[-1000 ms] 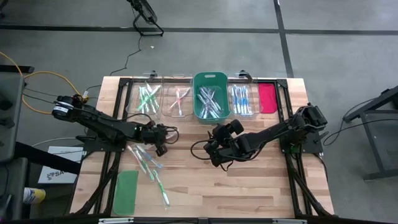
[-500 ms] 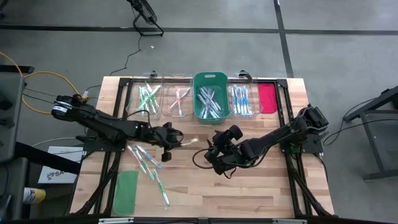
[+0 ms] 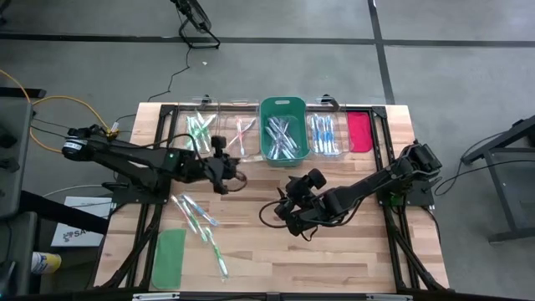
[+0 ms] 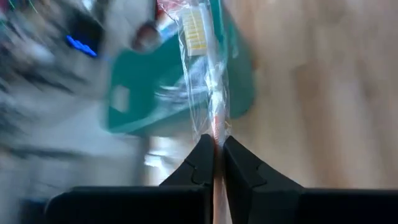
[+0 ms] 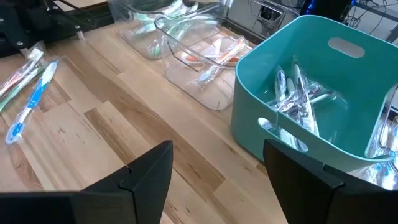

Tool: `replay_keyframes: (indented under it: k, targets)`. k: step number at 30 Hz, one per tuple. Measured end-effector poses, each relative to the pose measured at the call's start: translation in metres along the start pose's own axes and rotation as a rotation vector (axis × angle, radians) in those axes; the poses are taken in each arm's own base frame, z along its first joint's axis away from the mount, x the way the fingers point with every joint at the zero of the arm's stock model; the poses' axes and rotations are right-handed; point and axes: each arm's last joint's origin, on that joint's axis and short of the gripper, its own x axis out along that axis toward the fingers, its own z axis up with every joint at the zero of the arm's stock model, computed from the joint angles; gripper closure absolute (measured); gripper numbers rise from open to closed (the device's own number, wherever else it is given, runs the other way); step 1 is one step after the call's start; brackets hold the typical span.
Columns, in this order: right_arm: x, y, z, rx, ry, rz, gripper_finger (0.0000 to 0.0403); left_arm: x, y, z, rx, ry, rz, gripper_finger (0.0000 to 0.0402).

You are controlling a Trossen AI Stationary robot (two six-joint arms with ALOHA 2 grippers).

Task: Pick & Place Toothbrushes
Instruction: Put the orange toothbrush into the middle transparent bin

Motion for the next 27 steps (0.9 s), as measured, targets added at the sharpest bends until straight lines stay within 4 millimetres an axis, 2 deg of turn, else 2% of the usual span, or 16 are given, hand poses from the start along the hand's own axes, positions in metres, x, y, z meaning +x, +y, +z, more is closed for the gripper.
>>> replay_keyframes:
  k: [5, 12, 19, 27]
  targets:
    - [0.0, 0.0, 0.0, 0.001, 0.0, 0.001, 0.0159, 0.003, 0.008, -0.001, 0.499, 0.063, 0.1, 0.0394]
    - [0.0, 0.0, 0.0, 0.003, -0.002, 0.003, 0.0159, 0.027, 0.043, -0.021, 0.825, 0.229, 0.094, 0.0394]
    - [0.0, 0.0, 0.0, 0.004, -0.004, 0.0, 0.0159, 0.045, 0.08, -0.046, 1.0, 0.163, -0.063, 0.0394]
    - [0.003, -0.001, 0.002, 0.005, -0.005, -0.007, 0.0159, 0.076, 0.116, -0.08, 0.953, 0.15, -0.189, 0.0394]
